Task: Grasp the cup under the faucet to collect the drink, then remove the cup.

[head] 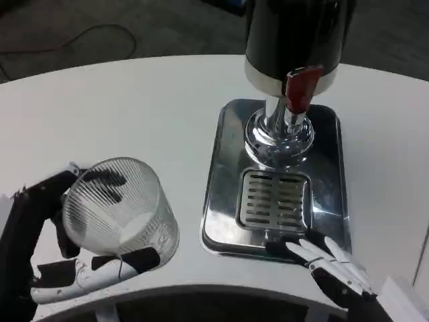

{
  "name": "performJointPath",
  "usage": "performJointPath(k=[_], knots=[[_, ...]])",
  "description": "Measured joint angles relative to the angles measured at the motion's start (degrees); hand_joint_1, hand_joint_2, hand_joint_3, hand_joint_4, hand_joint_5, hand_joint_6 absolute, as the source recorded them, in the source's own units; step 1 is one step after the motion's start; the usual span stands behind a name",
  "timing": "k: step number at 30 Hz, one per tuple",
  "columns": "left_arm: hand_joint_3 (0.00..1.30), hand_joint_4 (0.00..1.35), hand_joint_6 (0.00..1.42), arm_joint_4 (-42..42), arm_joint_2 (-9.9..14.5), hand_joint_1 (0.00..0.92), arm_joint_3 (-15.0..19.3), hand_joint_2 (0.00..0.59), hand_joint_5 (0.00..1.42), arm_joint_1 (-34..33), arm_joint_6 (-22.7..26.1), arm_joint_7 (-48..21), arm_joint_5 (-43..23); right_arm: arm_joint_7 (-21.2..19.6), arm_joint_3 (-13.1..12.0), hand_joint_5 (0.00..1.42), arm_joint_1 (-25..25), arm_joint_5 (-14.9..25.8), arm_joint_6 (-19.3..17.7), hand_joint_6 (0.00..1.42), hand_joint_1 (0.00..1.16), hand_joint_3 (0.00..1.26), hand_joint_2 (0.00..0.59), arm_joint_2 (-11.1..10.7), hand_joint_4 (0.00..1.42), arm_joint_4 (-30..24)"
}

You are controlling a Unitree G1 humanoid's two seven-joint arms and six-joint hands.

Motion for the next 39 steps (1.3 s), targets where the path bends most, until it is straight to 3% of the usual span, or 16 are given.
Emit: performJointPath(k=[6,23,39], knots=[[0.88,0.99,1.17,4.6,1.19,0.721,-1.72,0.0,1.19,-5.43,3.11,0.0,1.35,-0.36,-0.38,0.0,0.66,0.29,-0.68,0.0,0.42,0.18,0.517,-0.06,0.11,0.0],[0.88,0.99,1.16,20.27,4.11,0.721,-11.14,0.0,1.19,-22.21,8.63,0.05,5.64,-0.72,-2.89,0.0,2.15,2.25,-1.91,0.0,0.42,0.18,0.517,-0.25,0.11,0.0],[0.88,0.99,1.16,31.56,3.36,0.721,-18.74,0.0,1.19,-35.72,10.41,3.28,10.38,-1.0,-4.83,0.0,3.3,3.98,-3.25,0.0,0.42,0.18,0.517,-0.23,0.11,0.05]])
